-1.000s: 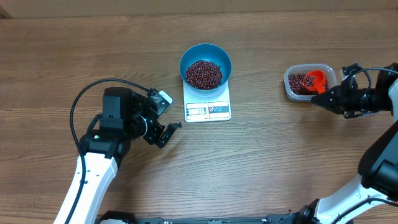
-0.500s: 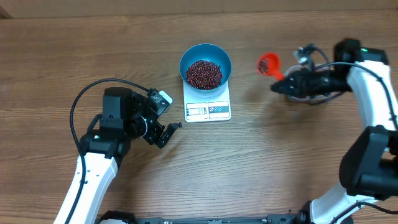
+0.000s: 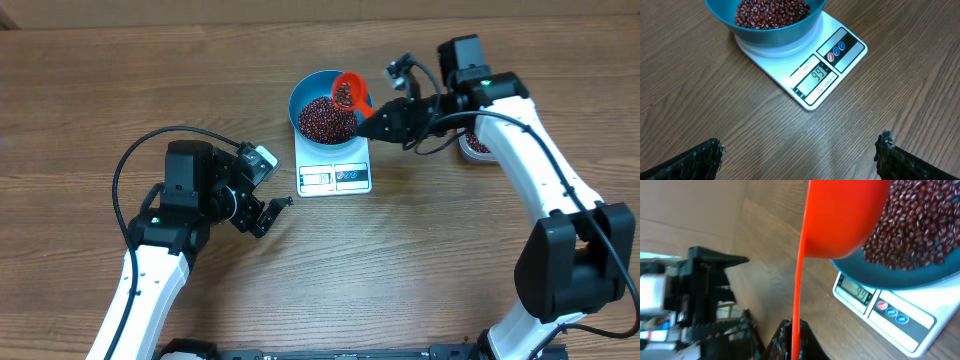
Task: Scoop item into bowl and weigh 150g on scale
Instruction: 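Move the scoop over the teal bowl and pour beans in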
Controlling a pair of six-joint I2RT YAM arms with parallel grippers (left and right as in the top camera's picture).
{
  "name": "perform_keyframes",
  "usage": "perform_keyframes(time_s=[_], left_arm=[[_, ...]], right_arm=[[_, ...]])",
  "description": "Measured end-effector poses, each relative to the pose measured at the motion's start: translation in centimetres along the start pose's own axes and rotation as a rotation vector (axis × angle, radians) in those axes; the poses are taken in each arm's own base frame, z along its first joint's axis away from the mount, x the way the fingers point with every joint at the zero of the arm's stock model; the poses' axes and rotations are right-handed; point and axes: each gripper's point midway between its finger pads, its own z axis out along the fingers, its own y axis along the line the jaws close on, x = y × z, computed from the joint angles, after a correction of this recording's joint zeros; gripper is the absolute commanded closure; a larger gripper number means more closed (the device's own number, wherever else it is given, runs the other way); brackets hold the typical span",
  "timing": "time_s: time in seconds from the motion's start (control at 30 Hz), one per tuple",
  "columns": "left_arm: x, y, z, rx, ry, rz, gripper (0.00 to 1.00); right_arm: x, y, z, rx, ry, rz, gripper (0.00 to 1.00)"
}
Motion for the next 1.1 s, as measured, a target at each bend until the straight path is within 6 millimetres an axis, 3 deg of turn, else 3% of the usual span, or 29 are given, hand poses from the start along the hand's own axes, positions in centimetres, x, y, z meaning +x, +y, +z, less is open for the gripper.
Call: perform_keyframes(time_s=[0.37,0.53,0.87,1.1], left_arm=[[0.0,0.0,0.0,0.0,0.0,0.0,0.0],[0.0,0.0,0.0,0.0,0.0,0.0,0.0],[0.0,0.0,0.0,0.0,0.0,0.0,0.0],[0.0,0.0,0.0,0.0,0.0,0.0,0.0]], right_arm=[[-0.4,-1.2,3.3,0.296,0.002,-0.004,0.96],[-1.3,-1.5,3.4,0.516,-0.019,-0.088,0.96],[-1.3,-2.8,2.7,0.973,0.006,-0.362,0.96],[-1.7,-2.9,1.7,1.098,0.032,-0.475,0.96]])
